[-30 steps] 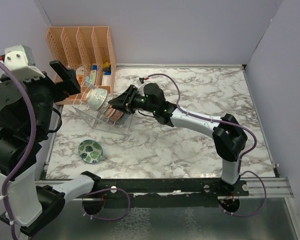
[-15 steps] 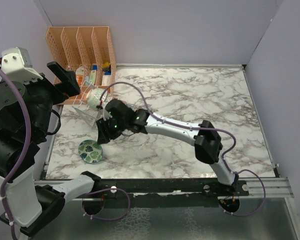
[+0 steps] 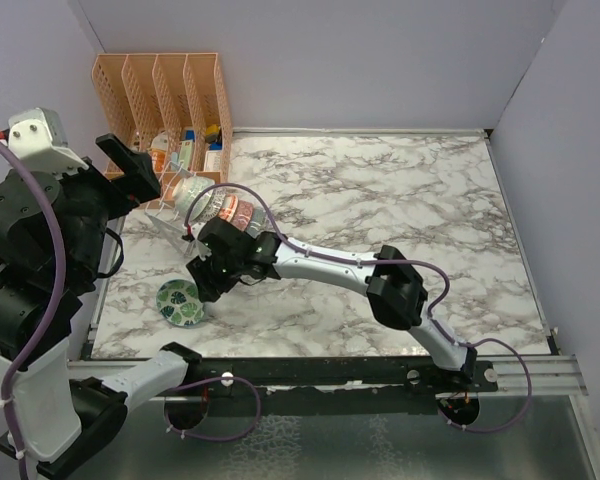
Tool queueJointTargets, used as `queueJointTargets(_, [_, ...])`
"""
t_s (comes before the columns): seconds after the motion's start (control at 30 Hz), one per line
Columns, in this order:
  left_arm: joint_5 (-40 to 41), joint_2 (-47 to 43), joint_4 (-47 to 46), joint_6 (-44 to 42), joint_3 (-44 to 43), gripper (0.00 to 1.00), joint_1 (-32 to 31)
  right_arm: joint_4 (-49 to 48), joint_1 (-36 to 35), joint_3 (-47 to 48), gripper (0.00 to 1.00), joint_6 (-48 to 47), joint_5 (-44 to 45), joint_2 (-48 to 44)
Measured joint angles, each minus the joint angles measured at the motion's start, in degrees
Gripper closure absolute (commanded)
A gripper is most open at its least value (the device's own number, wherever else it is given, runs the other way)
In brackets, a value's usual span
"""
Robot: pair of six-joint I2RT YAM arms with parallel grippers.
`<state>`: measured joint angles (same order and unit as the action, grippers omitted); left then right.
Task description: Load the bowls into the dish rack
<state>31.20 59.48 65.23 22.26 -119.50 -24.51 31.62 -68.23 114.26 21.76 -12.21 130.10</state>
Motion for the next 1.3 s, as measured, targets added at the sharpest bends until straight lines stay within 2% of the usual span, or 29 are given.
queueJointTargets(0.33, [0.4, -0.2, 0.0, -0.1, 2.0, 0.01, 0.0, -8.6, 0.3, -0.9, 0.51, -0.4, 0.2, 1.6])
queueJointTargets(0.53, [0.6, -0.4, 0.0, -0.1, 2.2, 0.01, 0.0, -10.6, 0.2, -0.9, 0.55, -0.2, 2.8, 3.3])
queueJointTargets(0.7, [1.3, -1.0, 0.0, -0.2, 2.2, 0.01, 0.0, -10.9, -0.9, -0.9, 0.69, 0.0, 7.0, 4.6])
queueJointTargets(0.8, [1.5, -1.3, 0.0, -0.3, 2.2, 0.01, 0.0, -11.6, -1.7, -0.9, 0.95, 0.0, 9.1, 4.7])
queueJointTargets(0.83, [1.6, -1.4, 0.0, -0.4, 2.2, 0.01, 0.0, -12.1, -2.1, -0.9, 0.99, -0.3, 10.0, 4.7])
queueJointTargets(1.1, [1.9, -1.3, 0.0, -1.6, 1.6, 0.01, 0.0, -12.8, -3.1, -4.4, 0.99, -1.0, 15.8, 3.6])
queueJointTargets(1.3, [1.9, -1.3, -0.5, -2.6, 1.0, 0.01, 0.0, -7.2, -2.2, -12.8, 0.99, -0.2, 19.7, -5.1])
